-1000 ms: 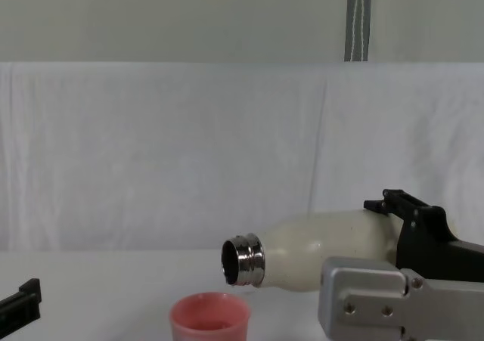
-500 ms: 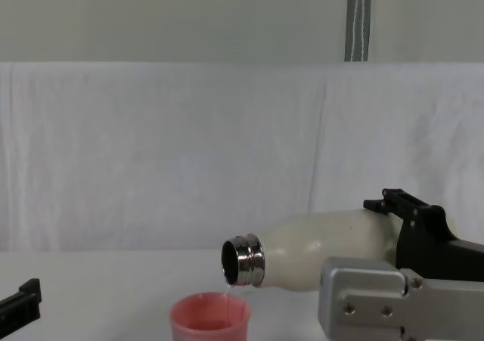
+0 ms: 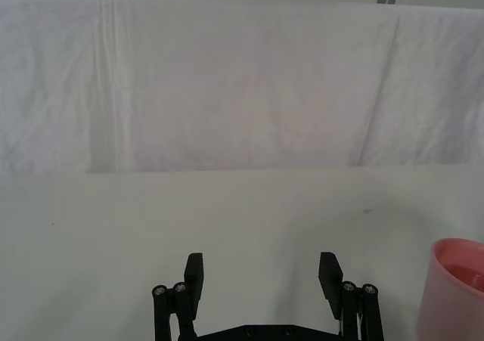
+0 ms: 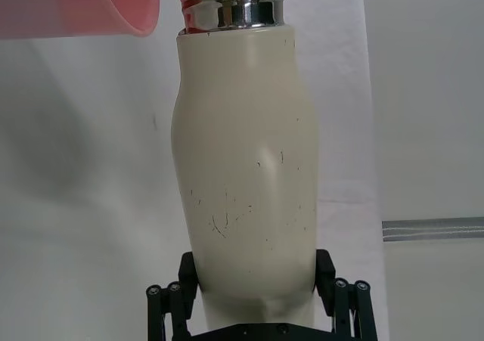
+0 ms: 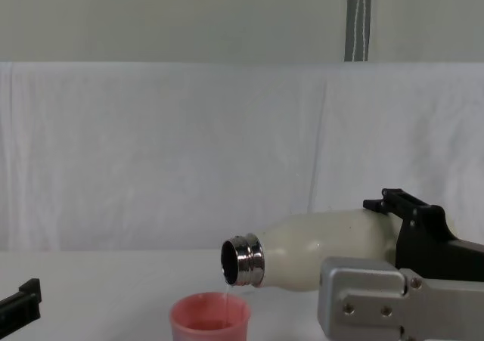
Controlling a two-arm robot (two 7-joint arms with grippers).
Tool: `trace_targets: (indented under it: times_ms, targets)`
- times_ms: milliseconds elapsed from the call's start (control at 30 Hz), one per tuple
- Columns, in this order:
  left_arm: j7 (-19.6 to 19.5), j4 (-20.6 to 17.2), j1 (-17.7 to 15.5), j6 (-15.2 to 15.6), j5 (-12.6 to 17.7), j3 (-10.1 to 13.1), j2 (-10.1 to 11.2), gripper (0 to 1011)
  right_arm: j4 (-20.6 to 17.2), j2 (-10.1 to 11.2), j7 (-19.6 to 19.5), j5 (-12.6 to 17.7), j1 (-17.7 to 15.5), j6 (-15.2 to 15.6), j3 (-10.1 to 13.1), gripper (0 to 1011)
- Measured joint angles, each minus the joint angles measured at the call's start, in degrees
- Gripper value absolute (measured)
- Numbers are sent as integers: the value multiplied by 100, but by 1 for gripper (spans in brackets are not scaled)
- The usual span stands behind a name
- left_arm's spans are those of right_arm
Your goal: Grasp the thermos with one hand and pour water into the cup lid.
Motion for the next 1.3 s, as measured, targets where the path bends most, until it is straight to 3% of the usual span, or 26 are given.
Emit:
trace_targets:
  times_ms: [1300]
  targets:
    - [0,0,0,0,0,0,0,1001,13,3,-23,-20,-24,4,-11,960]
